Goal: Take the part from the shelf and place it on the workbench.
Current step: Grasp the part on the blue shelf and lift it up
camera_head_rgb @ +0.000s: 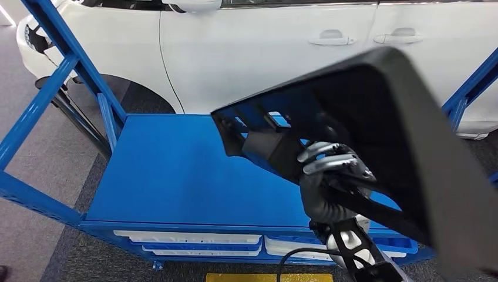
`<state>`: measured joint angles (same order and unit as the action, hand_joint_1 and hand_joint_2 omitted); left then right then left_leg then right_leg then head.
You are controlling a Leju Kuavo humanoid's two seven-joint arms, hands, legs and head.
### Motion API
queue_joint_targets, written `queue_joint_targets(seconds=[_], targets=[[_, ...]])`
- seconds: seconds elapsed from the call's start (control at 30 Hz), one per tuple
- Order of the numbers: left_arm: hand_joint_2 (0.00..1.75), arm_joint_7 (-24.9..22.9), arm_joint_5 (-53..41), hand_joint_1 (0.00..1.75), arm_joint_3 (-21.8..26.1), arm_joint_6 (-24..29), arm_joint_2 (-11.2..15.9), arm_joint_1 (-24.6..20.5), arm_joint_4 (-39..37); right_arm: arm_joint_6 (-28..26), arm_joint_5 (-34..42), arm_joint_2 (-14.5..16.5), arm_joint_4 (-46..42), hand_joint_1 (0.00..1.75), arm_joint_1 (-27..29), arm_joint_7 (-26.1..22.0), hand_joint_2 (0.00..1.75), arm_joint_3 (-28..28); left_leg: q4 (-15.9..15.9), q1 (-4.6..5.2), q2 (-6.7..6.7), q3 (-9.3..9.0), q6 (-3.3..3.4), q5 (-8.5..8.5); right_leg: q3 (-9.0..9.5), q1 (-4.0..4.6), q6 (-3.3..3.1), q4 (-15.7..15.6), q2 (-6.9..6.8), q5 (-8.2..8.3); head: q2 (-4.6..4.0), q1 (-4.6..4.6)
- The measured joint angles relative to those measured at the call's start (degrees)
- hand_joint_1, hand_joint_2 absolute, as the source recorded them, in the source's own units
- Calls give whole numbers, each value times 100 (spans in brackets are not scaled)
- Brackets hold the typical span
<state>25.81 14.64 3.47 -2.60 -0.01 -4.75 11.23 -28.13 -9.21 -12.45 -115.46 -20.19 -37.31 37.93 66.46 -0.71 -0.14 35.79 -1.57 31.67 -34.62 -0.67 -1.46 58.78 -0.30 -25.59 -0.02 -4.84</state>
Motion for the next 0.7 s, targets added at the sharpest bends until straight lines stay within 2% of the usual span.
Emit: queue_joint_targets(seconds=[0.07,0.1,0.13,0.2,0.27,0.33,0.4,0.43,0.47,0.53,0.57,0.6,0.63,0.67,0.7], targets=[[175,61,7,0,25,24,0,14,0,844,526,-1,-380,175,49,0,175,43,728,2,0,338,3,287,9,43,-35,4,-1,-2,0,-1],[175,93,14,0,45,52,1,25,0,1537,875,-1,-499,175,138,0,175,-34,856,7,-1,401,20,288,15,66,-45,6,0,-1,0,-1],[175,119,25,0,66,82,1,36,0,2390,1229,-4,-568,175,255,0,175,-183,754,15,-2,356,47,182,24,87,-52,9,1,0,0,-1],[175,153,73,0,102,124,8,48,0,4065,1657,-28,-600,175,498,0,175,-601,-5,58,-8,2,138,-214,37,113,-58,11,2,0,0,-1],[175,180,114,0,116,138,21,53,0,5044,1803,-74,-571,175,684,0,175,-966,-656,113,-14,-292,216,-464,31,128,-36,17,-4,6,0,0],[175,203,125,0,121,153,27,61,0,5345,1834,-107,-483,175,832,0,175,-1224,-797,144,-22,-340,258,-509,20,126,15,14,-15,32,0,-1],[175,209,115,0,124,186,26,69,0,5390,1822,-116,-390,175,933,0,175,-1411,-860,137,-21,-338,306,-588,8,113,79,18,-15,34,0,0],[175,207,102,0,125,204,25,66,0,5364,1819,-116,-353,175,965,0,175,-1469,-904,126,-15,-330,336,-644,-28,108,108,103,-8,-67,0,1],[175,202,82,0,125,222,24,58,0,5335,1833,-116,-316,175,985,0,175,-1505,-944,113,-8,-308,361,-701,-99,99,133,292,1,-246,0,1],[175,187,44,0,125,244,24,39,0,5300,1898,-116,-211,175,1004,0,175,-1530,-960,109,-2,-218,387,-791,-320,59,176,962,10,-747,0,1],[175,175,24,0,125,250,25,36,0,5298,1938,-115,-142,175,1007,0,175,-1527,-954,110,-2,-160,385,-830,-408,33,198,1292,10,-923,0,1],[175,162,4,0,125,252,25,36,0,5298,1970,-115,-71,175,1008,0,175,-1517,-945,109,-1,-99,377,-869,-427,7,219,1488,9,-997,0,1],[175,151,-14,0,125,251,25,35,0,5296,1991,-114,-3,175,1004,0,175,-1497,-931,105,-2,-35,364,-908,-340,-20,240,1467,8,-953,0,1],[175,140,-30,0,125,248,25,33,0,5294,2004,-115,55,175,992,0,175,-1469,-910,98,-3,32,346,-946,-143,-47,260,1226,6,-825,0,1],[175,132,-39,0,125,245,25,30,0,5289,2014,-115,103,175,970,0,175,-1435,-879,88,-6,96,321,-979,131,-71,278,829,3,-683,0,1]])
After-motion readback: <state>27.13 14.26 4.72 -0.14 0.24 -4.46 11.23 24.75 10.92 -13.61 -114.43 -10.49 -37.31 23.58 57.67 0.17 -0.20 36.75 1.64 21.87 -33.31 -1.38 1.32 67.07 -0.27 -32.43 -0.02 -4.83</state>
